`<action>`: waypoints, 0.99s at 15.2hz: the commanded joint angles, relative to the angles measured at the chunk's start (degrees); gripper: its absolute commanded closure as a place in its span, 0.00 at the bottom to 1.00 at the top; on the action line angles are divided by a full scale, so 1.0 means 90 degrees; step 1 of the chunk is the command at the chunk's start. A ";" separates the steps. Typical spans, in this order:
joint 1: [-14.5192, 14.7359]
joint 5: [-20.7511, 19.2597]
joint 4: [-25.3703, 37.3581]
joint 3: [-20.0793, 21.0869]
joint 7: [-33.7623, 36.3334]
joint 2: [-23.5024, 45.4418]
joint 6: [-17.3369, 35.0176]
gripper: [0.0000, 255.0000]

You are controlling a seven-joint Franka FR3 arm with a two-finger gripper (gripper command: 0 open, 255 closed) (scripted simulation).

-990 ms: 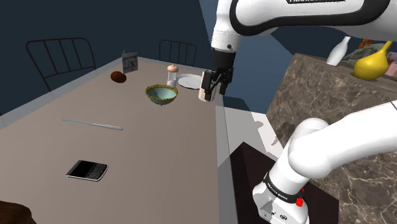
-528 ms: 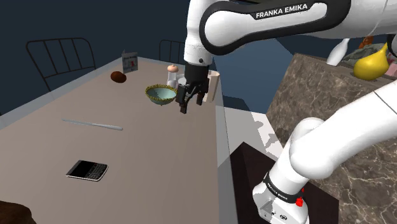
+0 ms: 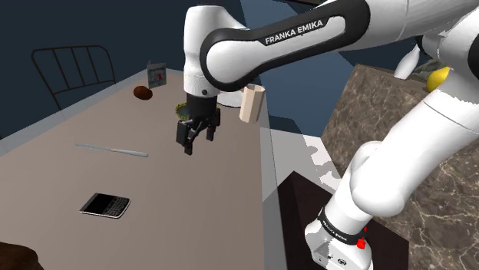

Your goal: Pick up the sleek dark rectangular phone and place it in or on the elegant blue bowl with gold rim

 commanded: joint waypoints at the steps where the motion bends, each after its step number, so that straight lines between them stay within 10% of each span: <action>1: 0.0064 -0.0155 0.0262 0.0191 0.0189 0.0493 0.0250 0.00; 15: 0.1101 -0.1926 0.2684 0.0683 0.1495 0.3712 0.0862 0.00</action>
